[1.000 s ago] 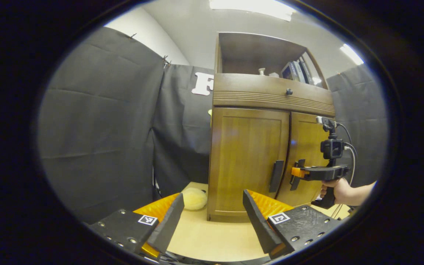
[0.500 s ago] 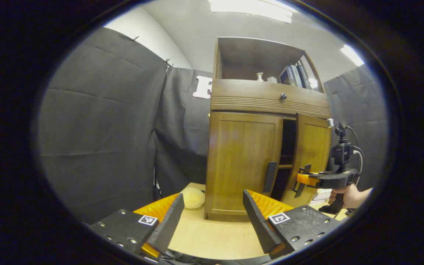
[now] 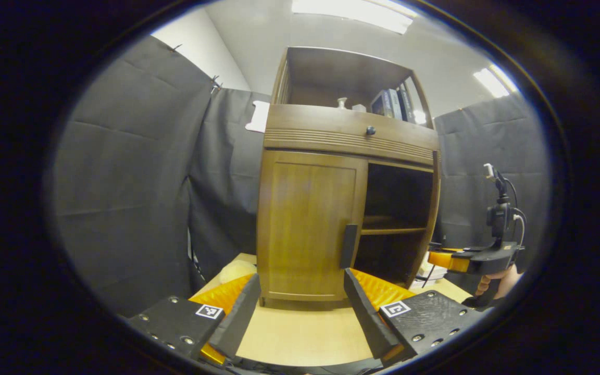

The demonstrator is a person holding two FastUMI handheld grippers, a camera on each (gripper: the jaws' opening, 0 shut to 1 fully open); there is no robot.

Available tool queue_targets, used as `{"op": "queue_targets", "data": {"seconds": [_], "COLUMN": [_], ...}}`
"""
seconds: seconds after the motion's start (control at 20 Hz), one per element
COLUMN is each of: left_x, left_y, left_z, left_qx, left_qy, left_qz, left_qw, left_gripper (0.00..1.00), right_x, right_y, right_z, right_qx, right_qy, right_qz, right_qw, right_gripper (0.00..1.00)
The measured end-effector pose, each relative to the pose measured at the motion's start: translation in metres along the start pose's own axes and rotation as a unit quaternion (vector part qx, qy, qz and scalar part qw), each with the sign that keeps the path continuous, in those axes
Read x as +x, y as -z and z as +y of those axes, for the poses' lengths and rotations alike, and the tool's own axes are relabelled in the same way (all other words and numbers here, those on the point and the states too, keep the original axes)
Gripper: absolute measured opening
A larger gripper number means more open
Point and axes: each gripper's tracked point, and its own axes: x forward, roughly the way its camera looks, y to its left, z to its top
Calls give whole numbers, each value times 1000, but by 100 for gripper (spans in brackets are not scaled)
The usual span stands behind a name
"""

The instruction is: Open the right door of the double-door shoe cabinet with the right hand, and open the left door with the left hand.

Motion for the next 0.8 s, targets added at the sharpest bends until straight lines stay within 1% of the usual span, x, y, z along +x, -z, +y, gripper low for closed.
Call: {"op": "queue_targets", "data": {"seconds": [0.1, 0.15, 0.2, 0.3, 0.4, 0.5, 0.55, 0.6, 0.65, 0.7, 0.75, 0.8], "left_x": [3, 3, 4, 6, 8, 9, 10, 11, 11, 12, 11, 12], "left_y": [0, 1, 2, 2, 4, 4, 4, 5, 5, 6, 5, 5], "left_z": [-3, -3, -5, -7, -10, -12, -13, -13, -14, -15, -15, -15], "left_qx": [-2, -1, 1, 4, 1, -4, -5, -5, -4, -2, -1, 0], "left_qy": [17, 24, 31, 41, 53, 62, 66, 69, 72, 75, 78, 80], "left_qz": [-3, -4, -4, -3, -3, 2, 3, 4, 7, 10, 12, 14], "left_qw": [1000, 1000, 1000, 999, 999, 998, 998, 998, 997, 997, 997, 997], "left_gripper": [96, 96, 96, 96, 96, 95, 95, 95, 95, 95, 95, 95], "right_x": [-15, -22, -30, -42, -55, -69, -73, -73, -75, -75, -78, -76], "right_y": [0, 1, 2, 3, 6, 14, 16, 8, 9, 19, 21, 22], "right_z": [-14, -20, -29, -48, -75, -106, -118, -122, -134, -150, -156, -161], "right_qx": [1, 1, 2, 13, 21, 27, 35, 43, 48, 48, 45, 40], "right_qy": [10, 17, 24, 35, 54, 75, 82, 87, 93, 96, 91, 79], "right_qz": [0, -1, -2, -6, -6, -12, -14, -15, -15, -16, -18, -18], "right_qw": [1000, 1000, 1000, 999, 998, 997, 996, 995, 994, 994, 995, 996], "right_gripper": [13, 11, 13, 13, 10, 12, 11, 11, 9, 8, 6, 5]}}
